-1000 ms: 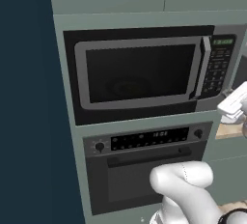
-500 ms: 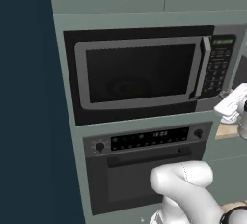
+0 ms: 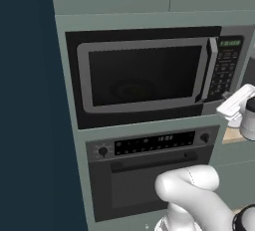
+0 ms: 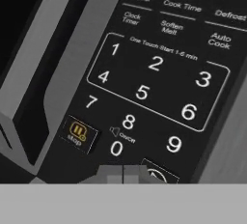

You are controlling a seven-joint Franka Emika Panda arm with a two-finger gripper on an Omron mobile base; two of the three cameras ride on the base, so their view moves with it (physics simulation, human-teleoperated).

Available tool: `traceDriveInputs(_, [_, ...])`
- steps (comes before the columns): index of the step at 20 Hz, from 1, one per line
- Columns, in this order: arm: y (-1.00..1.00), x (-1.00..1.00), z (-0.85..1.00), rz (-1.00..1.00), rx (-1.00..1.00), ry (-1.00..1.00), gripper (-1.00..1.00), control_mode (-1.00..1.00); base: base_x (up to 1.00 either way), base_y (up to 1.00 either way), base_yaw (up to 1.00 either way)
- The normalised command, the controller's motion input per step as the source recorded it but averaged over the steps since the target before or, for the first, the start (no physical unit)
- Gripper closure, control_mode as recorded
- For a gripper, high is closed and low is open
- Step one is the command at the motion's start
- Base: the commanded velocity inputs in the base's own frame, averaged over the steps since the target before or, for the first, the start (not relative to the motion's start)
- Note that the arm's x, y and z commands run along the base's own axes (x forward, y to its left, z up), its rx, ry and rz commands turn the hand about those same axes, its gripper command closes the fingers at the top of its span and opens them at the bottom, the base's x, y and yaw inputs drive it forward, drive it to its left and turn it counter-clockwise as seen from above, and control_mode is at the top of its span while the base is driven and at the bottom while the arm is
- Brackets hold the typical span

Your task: Pick the cheese from the counter and place it in the microwave. Then turn on the microwave.

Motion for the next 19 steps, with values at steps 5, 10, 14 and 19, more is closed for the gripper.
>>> traceDriveInputs(5, [-0.16,0.32,-0.06,-0.01,0.00,0.00,1.00,-1.00,0.00,0.00,0.00])
traceDriveInputs(10, [-0.22,0.28,-0.02,-0.01,0.00,0.00,1.00,-1.00,0.00,0.00,0.00])
traceDriveInputs(14, [-0.21,0.27,-0.01,-0.02,0.00,0.00,1.00,-1.00,0.00,0.00,0.00])
traceDriveInputs(19, [-0.17,0.21,0.00,-0.05,-0.01,0.00,1.00,-1.00,0.00,0.00,0.00])
